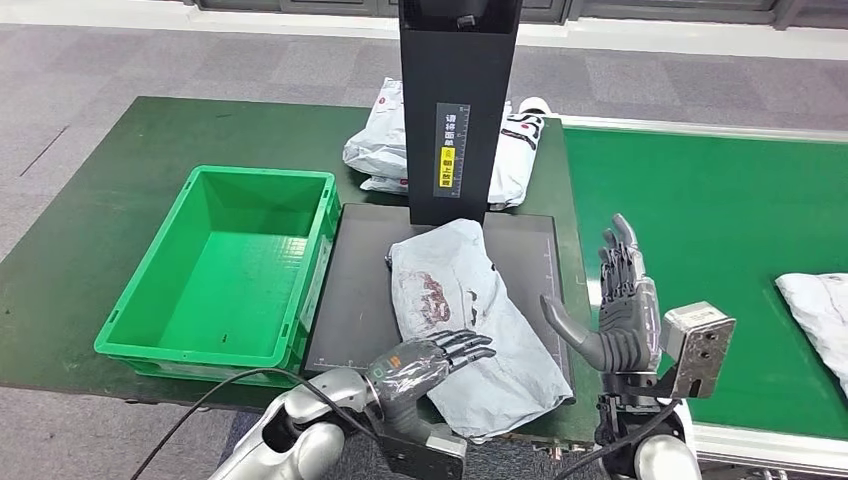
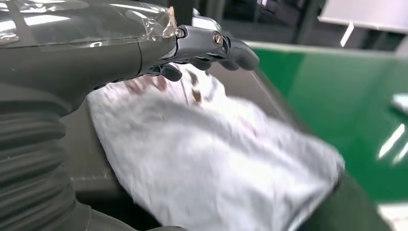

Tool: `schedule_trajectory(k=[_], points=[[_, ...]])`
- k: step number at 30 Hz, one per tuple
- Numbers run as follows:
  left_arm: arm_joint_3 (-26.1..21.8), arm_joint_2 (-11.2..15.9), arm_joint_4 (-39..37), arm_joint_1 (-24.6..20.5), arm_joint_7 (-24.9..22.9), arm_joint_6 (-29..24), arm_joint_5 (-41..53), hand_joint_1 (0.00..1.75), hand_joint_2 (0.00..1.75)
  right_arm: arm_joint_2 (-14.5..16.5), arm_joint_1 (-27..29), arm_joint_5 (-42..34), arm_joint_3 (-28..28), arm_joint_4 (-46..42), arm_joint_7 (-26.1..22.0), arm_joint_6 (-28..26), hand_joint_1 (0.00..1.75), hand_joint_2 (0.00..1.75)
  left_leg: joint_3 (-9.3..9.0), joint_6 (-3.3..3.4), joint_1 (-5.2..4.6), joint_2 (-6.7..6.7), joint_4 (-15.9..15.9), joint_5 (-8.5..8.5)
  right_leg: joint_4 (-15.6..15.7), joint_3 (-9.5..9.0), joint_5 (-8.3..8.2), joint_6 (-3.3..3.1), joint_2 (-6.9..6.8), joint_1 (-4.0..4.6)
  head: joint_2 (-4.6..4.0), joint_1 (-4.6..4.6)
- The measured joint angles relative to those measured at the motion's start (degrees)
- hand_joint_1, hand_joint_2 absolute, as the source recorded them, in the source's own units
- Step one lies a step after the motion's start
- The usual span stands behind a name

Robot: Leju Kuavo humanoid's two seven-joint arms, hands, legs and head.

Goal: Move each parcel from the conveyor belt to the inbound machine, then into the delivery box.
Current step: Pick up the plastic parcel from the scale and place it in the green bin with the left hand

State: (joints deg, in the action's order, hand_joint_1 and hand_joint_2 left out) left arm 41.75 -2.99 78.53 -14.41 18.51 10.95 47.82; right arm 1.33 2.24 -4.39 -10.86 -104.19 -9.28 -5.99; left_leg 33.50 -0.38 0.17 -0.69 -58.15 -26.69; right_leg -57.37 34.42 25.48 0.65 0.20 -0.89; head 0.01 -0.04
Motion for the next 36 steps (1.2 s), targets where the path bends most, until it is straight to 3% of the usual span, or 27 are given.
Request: schedule_trajectory(k=[10,21,22,25,26,36], points=[[9.2,0.8,-10.3,-9.1,1.1,3.0,2.7,0.00,1.75,0.8,2.6,0.1,0.0,0.0,-0.8,1.7,0.00,1.75,-0.02,0.00,0.00,0.01,0.0,0.01,0.0,-0.01,-0.01,0.00,0.00,0.00,0.00,0.00],[13.5,-1.8,-18.7,-13.5,-4.7,-3.4,5.5,0.04,1.75,1.8,3.9,0.6,0.0,-0.1,-1.1,1.7,0.00,1.75,-0.02,0.00,0.00,0.03,0.0,0.01,0.0,-0.01,-0.02,0.00,0.03,0.00,0.00,0.00],[13.6,-2.0,-19.3,-13.6,-4.7,-3.5,5.5,0.30,1.75,1.8,3.9,0.6,0.0,-0.1,-1.1,1.7,0.00,1.75,-0.02,0.00,0.00,0.03,0.0,0.01,0.0,-0.01,-0.02,0.00,0.03,0.00,0.01,0.00],[14.0,-2.4,-20.5,-13.8,-4.9,-4.0,5.6,1.57,1.75,1.8,3.9,0.6,0.0,-0.1,-1.1,1.7,0.00,1.75,-0.02,0.00,0.00,0.03,0.0,0.01,0.0,-0.01,-0.02,0.00,0.03,0.00,0.02,0.00],[14.0,-2.6,-20.9,-13.9,-5.1,-4.2,5.6,1.75,1.75,1.8,3.9,0.6,0.0,-0.1,-1.1,1.7,0.00,1.75,-0.02,0.00,0.00,0.03,0.0,0.01,0.0,-0.01,-0.02,0.00,0.03,0.00,0.01,0.00],[14.1,-4.8,-25.3,-14.8,-5.5,-8.1,4.6,1.75,1.75,2.0,2.9,0.4,0.0,0.1,-1.7,2.6,0.00,1.75,-0.02,0.00,0.00,0.03,0.0,0.01,0.0,-0.03,-0.02,0.00,0.02,0.00,0.02,0.00]])
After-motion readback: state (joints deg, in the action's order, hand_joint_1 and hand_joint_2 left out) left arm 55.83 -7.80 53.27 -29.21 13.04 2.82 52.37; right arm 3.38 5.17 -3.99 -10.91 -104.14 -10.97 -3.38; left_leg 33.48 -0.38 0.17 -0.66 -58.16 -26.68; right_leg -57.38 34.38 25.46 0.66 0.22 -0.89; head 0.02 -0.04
